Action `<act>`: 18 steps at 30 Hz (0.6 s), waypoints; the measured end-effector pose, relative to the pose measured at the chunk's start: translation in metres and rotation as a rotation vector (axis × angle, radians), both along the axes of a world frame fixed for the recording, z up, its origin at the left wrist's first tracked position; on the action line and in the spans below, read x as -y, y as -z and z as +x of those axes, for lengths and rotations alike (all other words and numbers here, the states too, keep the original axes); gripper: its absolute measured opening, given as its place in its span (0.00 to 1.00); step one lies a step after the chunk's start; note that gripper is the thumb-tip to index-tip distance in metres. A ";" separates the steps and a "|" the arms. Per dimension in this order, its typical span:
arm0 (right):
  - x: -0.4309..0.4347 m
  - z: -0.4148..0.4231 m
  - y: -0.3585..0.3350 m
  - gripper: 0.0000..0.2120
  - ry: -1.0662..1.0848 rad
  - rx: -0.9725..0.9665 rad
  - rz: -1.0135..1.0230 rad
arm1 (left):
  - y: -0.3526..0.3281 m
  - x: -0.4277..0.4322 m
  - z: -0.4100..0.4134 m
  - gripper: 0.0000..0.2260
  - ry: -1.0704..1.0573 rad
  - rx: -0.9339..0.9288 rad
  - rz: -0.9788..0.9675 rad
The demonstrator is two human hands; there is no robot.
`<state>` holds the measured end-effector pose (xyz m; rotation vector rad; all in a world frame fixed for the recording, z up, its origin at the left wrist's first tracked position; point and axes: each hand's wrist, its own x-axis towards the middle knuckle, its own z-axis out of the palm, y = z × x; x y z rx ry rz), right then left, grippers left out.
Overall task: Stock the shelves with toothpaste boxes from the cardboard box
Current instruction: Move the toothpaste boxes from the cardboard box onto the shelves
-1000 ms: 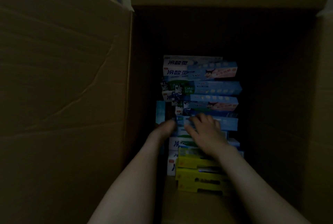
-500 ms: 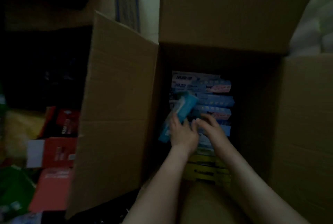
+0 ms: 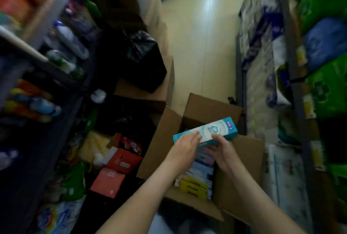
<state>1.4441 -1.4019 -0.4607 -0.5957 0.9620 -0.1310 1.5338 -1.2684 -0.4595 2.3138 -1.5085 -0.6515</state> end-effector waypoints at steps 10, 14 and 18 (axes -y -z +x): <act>-0.075 0.119 -0.146 0.29 -0.574 0.292 -0.101 | -0.164 -0.127 0.083 0.26 -0.763 -0.225 -0.012; -0.121 0.175 -0.196 0.36 -0.665 0.383 -0.150 | -0.219 -0.213 0.114 0.28 -0.878 -0.856 -0.126; -0.179 0.221 -0.233 0.17 -0.867 0.528 -0.222 | -0.262 -0.295 0.122 0.16 -1.046 -1.189 -0.346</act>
